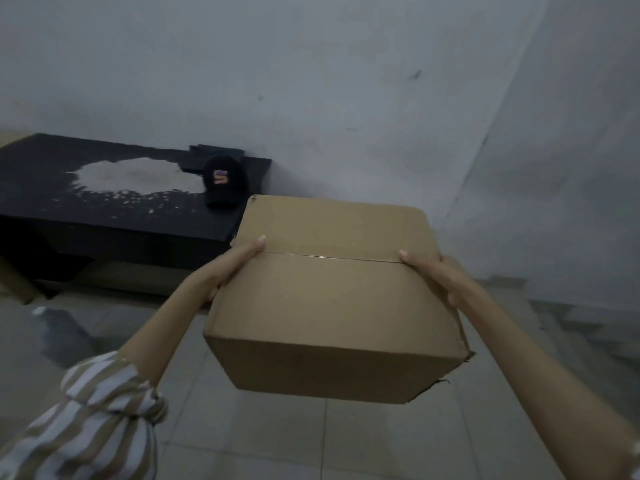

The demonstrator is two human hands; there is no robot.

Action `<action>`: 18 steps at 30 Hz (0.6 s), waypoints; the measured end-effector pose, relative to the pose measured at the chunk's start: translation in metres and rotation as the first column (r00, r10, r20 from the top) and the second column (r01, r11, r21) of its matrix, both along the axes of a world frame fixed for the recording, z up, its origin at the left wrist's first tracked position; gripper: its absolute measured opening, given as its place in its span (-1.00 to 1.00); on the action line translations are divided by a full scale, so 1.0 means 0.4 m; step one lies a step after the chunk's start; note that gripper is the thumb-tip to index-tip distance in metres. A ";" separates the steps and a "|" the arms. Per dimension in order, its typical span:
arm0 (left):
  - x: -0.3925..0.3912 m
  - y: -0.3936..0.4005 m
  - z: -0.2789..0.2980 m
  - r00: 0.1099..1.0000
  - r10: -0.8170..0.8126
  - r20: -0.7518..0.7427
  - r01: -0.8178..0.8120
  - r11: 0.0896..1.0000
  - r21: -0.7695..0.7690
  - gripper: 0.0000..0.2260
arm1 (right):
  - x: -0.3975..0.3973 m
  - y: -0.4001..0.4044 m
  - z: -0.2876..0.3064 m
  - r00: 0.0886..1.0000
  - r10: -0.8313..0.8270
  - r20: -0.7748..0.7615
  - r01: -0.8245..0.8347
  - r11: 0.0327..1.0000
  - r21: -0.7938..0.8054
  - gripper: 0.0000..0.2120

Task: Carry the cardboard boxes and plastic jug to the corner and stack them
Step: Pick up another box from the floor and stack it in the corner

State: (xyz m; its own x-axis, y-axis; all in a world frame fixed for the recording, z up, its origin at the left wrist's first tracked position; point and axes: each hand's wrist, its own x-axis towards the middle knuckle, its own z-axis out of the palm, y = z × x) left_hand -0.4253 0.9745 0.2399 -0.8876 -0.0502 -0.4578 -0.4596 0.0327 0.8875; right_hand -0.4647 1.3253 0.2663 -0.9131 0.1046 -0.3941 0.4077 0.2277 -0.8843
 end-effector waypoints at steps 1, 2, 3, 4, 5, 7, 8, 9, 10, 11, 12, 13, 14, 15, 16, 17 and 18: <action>-0.041 0.039 -0.008 1.000 -0.016 -0.004 0.016 1.000 0.002 -0.25 | -0.020 0.041 -0.006 1.000 -0.026 0.002 0.026 1.000 0.000 -0.30; -0.079 0.074 -0.014 0.999 -0.031 -0.009 0.031 1.000 0.002 -0.26 | -0.040 0.076 -0.009 0.999 -0.050 -0.002 0.050 0.999 -0.004 -0.33; -0.121 0.104 -0.023 0.999 -0.049 -0.020 0.049 0.999 0.001 -0.24 | -0.068 0.110 -0.015 0.997 -0.071 -0.010 0.071 0.997 -0.013 -0.35; -0.167 0.132 -0.033 0.998 -0.063 -0.024 0.063 0.998 -0.005 -0.22 | -0.098 0.141 -0.022 0.996 -0.090 -0.011 0.090 0.996 -0.008 -0.37; -0.212 0.163 -0.040 0.997 -0.079 -0.018 0.079 0.997 -0.011 -0.21 | -0.132 0.173 -0.032 0.994 -0.105 -0.011 0.105 0.994 -0.017 -0.38; -0.303 0.229 -0.055 0.995 -0.098 -0.021 0.098 0.995 -0.007 -0.39 | -0.201 0.229 -0.044 0.992 -0.128 -0.006 0.128 0.992 -0.016 -0.39; -0.349 0.266 -0.059 0.994 -0.108 -0.027 0.108 0.994 -0.015 -0.56 | -0.236 0.255 -0.048 0.990 -0.141 0.001 0.141 0.990 -0.011 -0.38; -0.399 0.300 -0.065 0.992 -0.123 -0.026 0.123 0.992 -0.027 -0.70 | -0.278 0.287 -0.057 0.988 -0.153 0.009 0.153 0.988 -0.010 -0.37; -0.447 0.335 -0.069 0.991 -0.130 -0.024 0.129 0.991 -0.039 -0.80 | -0.319 0.315 -0.061 0.986 -0.167 0.015 0.167 0.986 -0.005 -0.37; -0.489 0.367 -0.073 0.989 -0.146 -0.015 0.145 0.988 -0.047 -0.87 | -0.358 0.342 -0.063 0.984 -0.176 0.021 0.176 0.984 0.004 -0.37; -0.524 0.402 -0.068 0.987 -0.162 -0.015 0.162 0.986 -0.046 -0.90 | -0.394 0.365 -0.063 0.982 -0.189 0.029 0.189 0.982 0.010 -0.36; -0.567 0.433 -0.065 0.985 -0.170 -0.022 0.168 0.985 -0.047 -0.90 | -0.432 0.392 -0.065 0.980 -0.197 0.033 0.197 0.980 0.008 -0.37; -0.612 0.462 -0.068 0.986 -0.165 -0.035 0.163 0.986 -0.045 -0.91 | -0.471 0.420 -0.070 0.977 -0.211 0.029 0.210 0.978 0.006 -0.39; -0.655 0.487 -0.077 0.987 -0.158 -0.040 0.156 0.987 -0.044 -0.92 | -0.507 0.445 -0.073 0.975 -0.221 0.023 0.220 0.975 0.007 -0.41; -0.692 0.511 -0.083 0.988 -0.151 -0.030 0.150 0.988 -0.032 -0.93 | -0.540 0.469 -0.077 0.974 -0.227 0.020 0.227 0.974 0.008 -0.43; -0.732 0.532 -0.092 0.988 -0.152 -0.021 0.152 0.988 -0.022 -0.90 | -0.574 0.493 -0.083 0.973 -0.232 0.024 0.231 0.973 0.004 -0.44; -0.769 0.553 -0.097 0.988 -0.153 -0.015 0.153 0.988 -0.005 -0.86 | -0.609 0.517 -0.093 0.972 -0.234 0.030 0.234 0.972 -0.001 -0.45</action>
